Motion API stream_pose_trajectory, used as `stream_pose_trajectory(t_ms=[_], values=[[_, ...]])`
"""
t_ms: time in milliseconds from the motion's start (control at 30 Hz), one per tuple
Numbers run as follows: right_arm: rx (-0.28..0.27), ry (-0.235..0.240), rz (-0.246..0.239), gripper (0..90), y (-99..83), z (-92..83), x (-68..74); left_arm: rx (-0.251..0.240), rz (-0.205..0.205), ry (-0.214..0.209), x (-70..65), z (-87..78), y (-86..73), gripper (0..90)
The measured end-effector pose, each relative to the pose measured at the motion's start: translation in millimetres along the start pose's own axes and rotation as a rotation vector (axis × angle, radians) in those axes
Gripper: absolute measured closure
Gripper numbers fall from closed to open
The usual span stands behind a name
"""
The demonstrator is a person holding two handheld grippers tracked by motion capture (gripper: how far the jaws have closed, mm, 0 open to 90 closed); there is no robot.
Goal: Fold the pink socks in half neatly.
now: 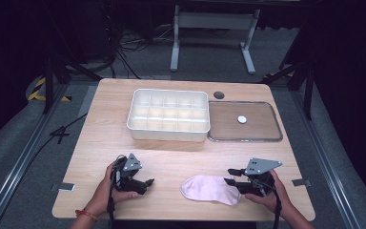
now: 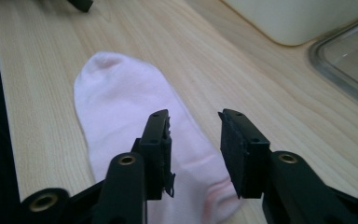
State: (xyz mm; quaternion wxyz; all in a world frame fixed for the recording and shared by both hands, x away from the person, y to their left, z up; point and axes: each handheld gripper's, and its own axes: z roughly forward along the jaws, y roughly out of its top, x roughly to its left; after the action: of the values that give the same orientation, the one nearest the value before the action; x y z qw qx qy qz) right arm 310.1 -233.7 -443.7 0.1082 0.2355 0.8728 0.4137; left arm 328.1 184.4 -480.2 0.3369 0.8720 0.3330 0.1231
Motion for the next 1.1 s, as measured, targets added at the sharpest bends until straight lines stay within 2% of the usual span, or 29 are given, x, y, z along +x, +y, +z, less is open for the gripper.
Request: stream_pose_trajectory(t_ms=[133,233,333,467,533,667,767,833,1100], values=[[0.035,0.024,-0.021,66.8,0.2,14.1,8.2,-0.011,-0.008,-0.014,-2.7,2.9,4.3,19.6],[0.051,0.05,-0.028,68.4,-1.1,22.7,12.9,-0.01,0.013,-0.028,-7.0,6.2,8.8,23.2],[0.069,0.065,-0.04,70.9,-2.7,30.9,16.2,-0.013,0.019,-0.071,-15.4,10.6,18.0,28.8],[0.081,0.077,-0.038,72.9,-3.9,40.0,17.3,-0.058,0.02,-0.127,-27.8,12.3,32.4,31.2],[0.082,0.075,-0.036,73.1,-4.0,41.2,17.8,-0.069,0.026,-0.131,-31.1,12.8,35.7,31.4],[0.082,0.069,-0.047,73.4,-4.6,43.3,19.3,-0.092,0.045,-0.171,-46.3,21.3,48.0,34.2],[0.078,0.058,-0.057,73.5,-5.5,43.7,21.2,-0.088,0.074,-0.197,-57.3,29.1,55.7,34.5],[0.073,0.053,-0.065,73.6,-6.0,43.9,22.2,-0.082,0.077,-0.215,-63.3,34.6,59.4,34.5],[0.064,0.049,-0.07,73.8,-7.2,44.0,22.8,-0.039,0.124,-0.244,-83.6,53.2,66.5,34.4]])
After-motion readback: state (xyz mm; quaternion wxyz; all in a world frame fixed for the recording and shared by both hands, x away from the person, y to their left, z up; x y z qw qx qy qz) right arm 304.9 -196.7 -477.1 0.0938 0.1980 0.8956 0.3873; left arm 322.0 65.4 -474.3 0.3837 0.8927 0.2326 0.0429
